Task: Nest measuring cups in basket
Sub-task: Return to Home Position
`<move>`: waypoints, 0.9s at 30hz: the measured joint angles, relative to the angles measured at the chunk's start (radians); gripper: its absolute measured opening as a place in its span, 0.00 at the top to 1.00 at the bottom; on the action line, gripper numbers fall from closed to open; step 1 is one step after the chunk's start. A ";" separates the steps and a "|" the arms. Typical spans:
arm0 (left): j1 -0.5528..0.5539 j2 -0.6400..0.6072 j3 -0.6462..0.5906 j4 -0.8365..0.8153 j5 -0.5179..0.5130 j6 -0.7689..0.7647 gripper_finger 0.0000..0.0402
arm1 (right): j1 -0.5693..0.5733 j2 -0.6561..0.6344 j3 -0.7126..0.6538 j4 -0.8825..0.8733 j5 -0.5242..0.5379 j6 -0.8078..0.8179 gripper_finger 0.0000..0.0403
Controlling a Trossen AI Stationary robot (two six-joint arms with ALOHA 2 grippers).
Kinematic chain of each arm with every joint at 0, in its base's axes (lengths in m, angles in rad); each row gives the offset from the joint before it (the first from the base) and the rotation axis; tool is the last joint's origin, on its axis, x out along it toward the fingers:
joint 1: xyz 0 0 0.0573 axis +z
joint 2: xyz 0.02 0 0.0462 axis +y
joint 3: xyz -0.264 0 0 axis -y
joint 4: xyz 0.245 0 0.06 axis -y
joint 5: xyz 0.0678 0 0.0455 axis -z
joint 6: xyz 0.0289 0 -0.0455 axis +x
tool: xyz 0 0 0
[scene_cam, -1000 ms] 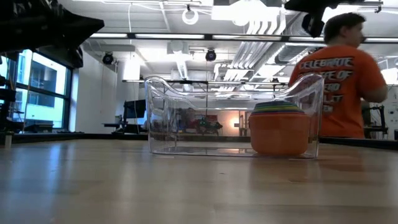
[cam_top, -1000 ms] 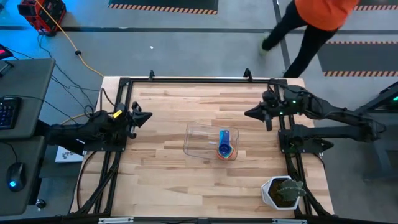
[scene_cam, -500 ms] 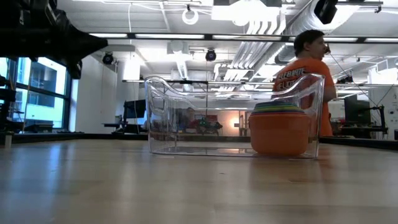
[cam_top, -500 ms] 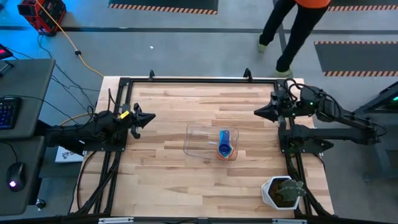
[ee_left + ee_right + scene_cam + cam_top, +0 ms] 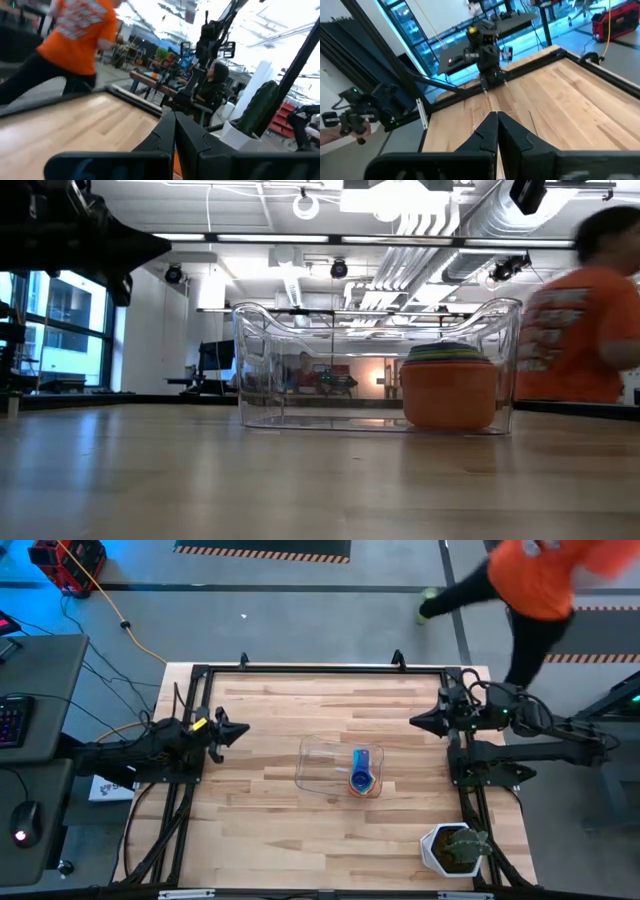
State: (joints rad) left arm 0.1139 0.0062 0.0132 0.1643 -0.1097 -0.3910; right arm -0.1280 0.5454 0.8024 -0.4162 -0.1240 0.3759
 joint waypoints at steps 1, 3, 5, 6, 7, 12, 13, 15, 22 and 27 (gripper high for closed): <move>0.000 0.000 0.000 -0.012 0.000 -0.021 1.00 | 0.000 -0.008 0.000 0.000 0.000 0.000 1.00; 0.000 0.001 0.000 -0.019 0.000 -0.073 1.00 | 0.000 -0.032 0.000 -0.002 -0.003 0.001 1.00; 0.000 0.001 0.000 -0.019 -0.001 -0.101 1.00 | 0.000 -0.060 0.000 -0.008 -0.007 0.008 1.00; 0.000 0.001 0.000 -0.020 -0.001 -0.103 1.00 | 0.000 -0.074 0.000 -0.012 -0.009 0.008 1.00; 0.000 0.001 0.000 -0.020 -0.001 -0.103 1.00 | 0.000 -0.088 -0.005 -0.005 -0.016 0.008 1.00; 0.000 0.001 0.000 -0.019 -0.001 -0.103 1.00 | 0.000 -0.178 -0.199 0.264 -0.075 0.027 1.00; 0.000 0.001 0.000 -0.019 -0.001 -0.103 1.00 | 0.000 -0.192 -0.252 0.327 -0.091 0.037 1.00; 0.000 0.001 0.000 -0.019 -0.002 -0.103 1.00 | 0.000 -0.217 -0.342 0.430 -0.115 0.054 1.00; -0.001 0.000 0.000 -0.033 -0.005 -0.104 1.00 | 0.000 -0.344 -0.515 0.467 -0.183 0.150 1.00; -0.001 -0.001 0.000 -0.057 -0.005 -0.104 0.99 | 0.001 -0.513 -0.557 0.431 -0.157 0.148 1.00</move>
State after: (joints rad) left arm 0.1131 0.0053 0.0128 0.1078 -0.1143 -0.4950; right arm -0.1273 0.0326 0.2456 0.0146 -0.2806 0.5236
